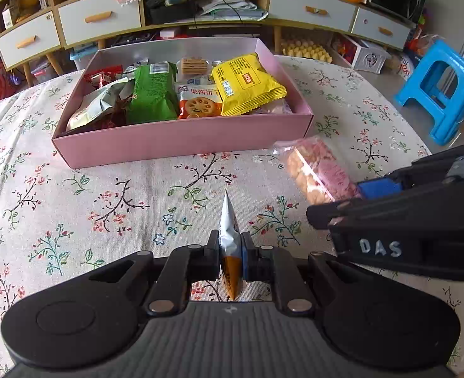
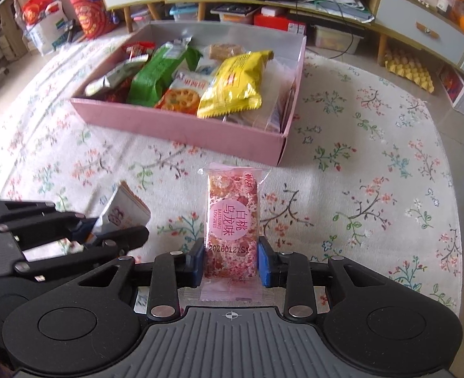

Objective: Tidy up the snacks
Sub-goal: 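Carry both held candies over the pink box and release them inside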

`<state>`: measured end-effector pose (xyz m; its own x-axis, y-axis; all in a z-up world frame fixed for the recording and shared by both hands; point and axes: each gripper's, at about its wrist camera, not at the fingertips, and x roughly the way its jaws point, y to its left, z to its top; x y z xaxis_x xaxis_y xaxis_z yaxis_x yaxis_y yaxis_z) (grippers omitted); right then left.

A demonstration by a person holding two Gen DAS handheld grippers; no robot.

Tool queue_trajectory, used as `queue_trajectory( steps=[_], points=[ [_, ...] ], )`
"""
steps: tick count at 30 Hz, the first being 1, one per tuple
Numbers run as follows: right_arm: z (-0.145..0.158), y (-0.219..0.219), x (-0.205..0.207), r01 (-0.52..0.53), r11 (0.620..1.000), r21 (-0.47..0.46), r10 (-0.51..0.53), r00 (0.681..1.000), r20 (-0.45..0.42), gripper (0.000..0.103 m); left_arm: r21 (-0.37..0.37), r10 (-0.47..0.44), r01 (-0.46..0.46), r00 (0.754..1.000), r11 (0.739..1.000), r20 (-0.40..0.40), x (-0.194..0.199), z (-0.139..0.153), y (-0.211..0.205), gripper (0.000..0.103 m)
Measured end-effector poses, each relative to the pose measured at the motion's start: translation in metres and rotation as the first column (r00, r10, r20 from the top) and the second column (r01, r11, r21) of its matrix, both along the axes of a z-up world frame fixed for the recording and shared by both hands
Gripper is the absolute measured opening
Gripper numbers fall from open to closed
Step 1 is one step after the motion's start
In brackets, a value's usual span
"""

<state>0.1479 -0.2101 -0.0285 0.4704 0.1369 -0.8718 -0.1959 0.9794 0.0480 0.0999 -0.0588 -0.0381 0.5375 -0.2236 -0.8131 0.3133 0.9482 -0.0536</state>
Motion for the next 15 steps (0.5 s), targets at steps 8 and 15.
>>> queue_trajectory(
  steps=[8,15],
  points=[
    [0.013,-0.005,-0.008,0.005,1.0,0.019,-0.006,0.999,0.033,0.031,-0.024,0.03,-0.029,0.999,0.999,0.015,-0.003,0.01,0.008,0.011],
    [0.023,-0.011,-0.009,0.025,0.998,0.049,-0.028,0.997,0.066,0.031,-0.04,0.04,-0.037,0.998,0.998,0.054,-0.001,0.021,0.01,0.011]
  ],
)
